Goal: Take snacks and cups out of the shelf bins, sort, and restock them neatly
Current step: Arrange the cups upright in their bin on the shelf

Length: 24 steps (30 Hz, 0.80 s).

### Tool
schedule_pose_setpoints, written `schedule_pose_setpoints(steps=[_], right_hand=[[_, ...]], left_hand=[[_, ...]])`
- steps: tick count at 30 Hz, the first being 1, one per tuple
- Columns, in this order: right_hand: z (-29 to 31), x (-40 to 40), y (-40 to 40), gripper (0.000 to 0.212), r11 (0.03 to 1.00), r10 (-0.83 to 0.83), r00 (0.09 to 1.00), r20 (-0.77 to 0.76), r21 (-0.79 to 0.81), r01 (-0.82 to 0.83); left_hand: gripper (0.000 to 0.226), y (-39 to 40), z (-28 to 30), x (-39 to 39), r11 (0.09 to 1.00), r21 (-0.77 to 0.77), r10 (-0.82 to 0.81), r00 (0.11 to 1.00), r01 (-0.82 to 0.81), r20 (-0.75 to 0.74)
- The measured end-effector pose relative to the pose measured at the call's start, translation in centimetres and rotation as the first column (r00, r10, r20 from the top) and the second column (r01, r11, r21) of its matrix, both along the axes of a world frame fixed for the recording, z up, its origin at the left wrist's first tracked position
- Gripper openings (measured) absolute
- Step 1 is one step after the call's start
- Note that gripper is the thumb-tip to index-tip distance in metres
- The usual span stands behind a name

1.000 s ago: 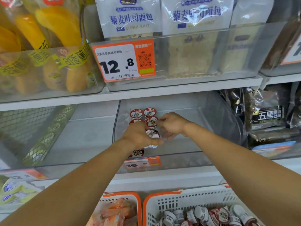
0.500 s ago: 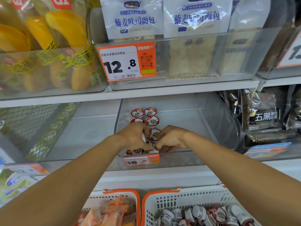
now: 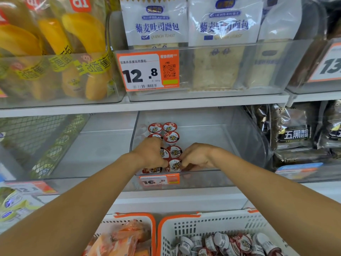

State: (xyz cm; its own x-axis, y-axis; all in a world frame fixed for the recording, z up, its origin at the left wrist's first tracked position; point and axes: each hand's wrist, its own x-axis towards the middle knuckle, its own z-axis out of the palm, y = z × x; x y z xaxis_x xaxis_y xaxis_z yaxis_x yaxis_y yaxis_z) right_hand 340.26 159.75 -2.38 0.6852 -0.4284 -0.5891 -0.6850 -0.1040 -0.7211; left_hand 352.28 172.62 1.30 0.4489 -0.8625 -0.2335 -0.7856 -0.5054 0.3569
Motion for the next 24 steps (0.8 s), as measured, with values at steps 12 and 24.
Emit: schedule_pose_setpoints(steps=[12, 24], right_hand=[[1.7, -0.6, -2.8, 0.029, 0.932, -0.345, 0.886, 0.309, 0.222, 0.285], [-2.6, 5.8, -9.2, 0.023, 0.759, -0.643, 0.716, 0.274, 0.1, 0.643]], left_hand=[[0.067, -3.3, -3.1, -0.5, 0.913, -0.381, 0.029, 0.953, -0.148, -0.301], [0.11, -5.8, -6.0, 0.4, 0.946, 0.245, -0.25, 0.959, 0.212, 0.135]])
